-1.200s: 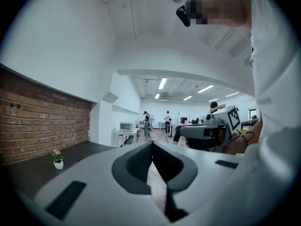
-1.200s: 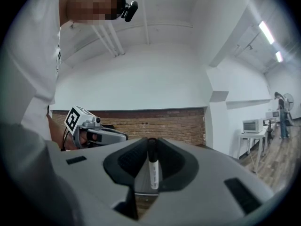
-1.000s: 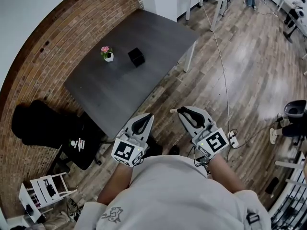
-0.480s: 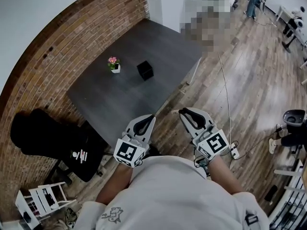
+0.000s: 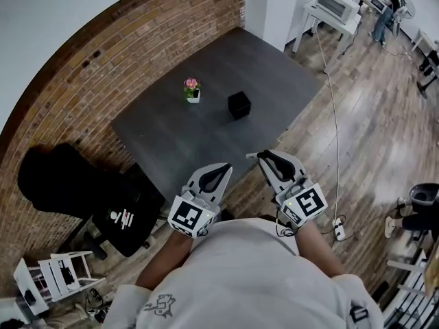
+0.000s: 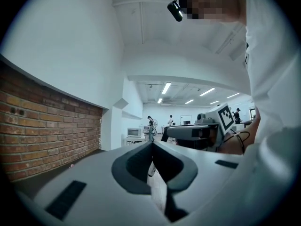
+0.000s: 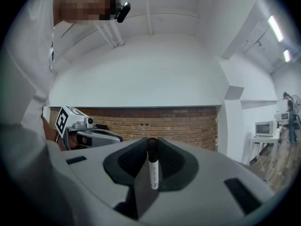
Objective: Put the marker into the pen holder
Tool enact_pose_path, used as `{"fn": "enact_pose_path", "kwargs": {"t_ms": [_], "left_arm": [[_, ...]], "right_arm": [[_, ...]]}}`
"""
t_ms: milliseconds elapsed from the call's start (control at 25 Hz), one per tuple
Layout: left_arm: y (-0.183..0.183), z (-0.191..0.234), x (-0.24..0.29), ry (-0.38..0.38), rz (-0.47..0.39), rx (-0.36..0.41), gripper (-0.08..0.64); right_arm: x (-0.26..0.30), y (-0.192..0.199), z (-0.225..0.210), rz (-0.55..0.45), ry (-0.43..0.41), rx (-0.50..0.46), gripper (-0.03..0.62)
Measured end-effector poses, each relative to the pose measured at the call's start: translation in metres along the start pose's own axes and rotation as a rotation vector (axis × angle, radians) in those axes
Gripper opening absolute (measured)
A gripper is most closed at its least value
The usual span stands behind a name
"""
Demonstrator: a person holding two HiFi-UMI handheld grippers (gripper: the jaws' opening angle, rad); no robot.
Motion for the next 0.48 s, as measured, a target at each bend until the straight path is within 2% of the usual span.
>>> {"fn": "enact_pose_path", "kwargs": {"t_ms": [480], "left_arm": [[0.015, 0.049, -0.011, -0.09, 0.023, -0.05, 0.011]], "right_arm": [[0.055, 0.018, -0.006, 0.034, -0.076, 0.031, 0.072]]}}
Point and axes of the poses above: the fingertips, and each gripper's own axes: x forward along the fingers, z to its left, y out of its underside, the point moved 4 cm from there along -x, backward along the fingers, and after that the axes turned 11 degrees about -y, right-handed, at the moved point
